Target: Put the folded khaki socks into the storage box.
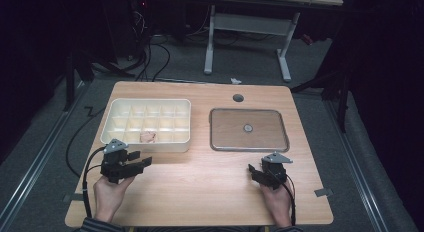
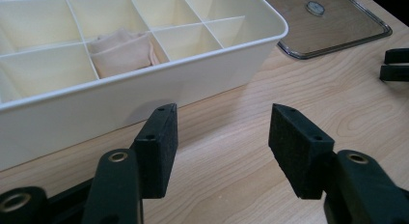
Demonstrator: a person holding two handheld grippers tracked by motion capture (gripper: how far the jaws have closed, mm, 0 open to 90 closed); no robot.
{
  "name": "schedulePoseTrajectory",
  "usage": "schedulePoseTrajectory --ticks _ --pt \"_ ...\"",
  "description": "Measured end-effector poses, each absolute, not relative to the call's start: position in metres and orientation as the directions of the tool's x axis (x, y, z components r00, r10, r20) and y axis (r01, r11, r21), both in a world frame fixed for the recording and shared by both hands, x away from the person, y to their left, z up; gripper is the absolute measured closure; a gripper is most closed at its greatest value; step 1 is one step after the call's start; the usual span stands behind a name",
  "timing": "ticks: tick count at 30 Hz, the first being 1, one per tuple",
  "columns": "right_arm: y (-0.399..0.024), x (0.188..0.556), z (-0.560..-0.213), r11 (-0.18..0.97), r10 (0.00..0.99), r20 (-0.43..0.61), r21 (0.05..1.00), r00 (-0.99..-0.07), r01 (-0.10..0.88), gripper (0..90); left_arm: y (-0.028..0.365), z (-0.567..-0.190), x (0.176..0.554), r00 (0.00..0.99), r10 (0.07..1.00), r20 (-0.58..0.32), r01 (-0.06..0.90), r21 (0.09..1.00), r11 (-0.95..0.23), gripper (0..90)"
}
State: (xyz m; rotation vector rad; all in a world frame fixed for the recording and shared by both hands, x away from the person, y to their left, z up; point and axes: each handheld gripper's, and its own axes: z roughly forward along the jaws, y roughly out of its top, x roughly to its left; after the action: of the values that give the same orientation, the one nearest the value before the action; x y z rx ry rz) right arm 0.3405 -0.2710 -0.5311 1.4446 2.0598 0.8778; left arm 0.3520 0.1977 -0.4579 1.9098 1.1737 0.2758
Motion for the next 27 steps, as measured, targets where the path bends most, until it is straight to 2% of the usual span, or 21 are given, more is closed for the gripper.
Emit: schedulePoseTrajectory --ticks 27 --pt "-0.271 0.340 -0.531 0.240 0.942 -0.017 0.730 -0.334 0.640 41.0 0.184 -0.472 0.352 0.544 0.799 -0.257 0.621 0.764 -0.176 43.9"
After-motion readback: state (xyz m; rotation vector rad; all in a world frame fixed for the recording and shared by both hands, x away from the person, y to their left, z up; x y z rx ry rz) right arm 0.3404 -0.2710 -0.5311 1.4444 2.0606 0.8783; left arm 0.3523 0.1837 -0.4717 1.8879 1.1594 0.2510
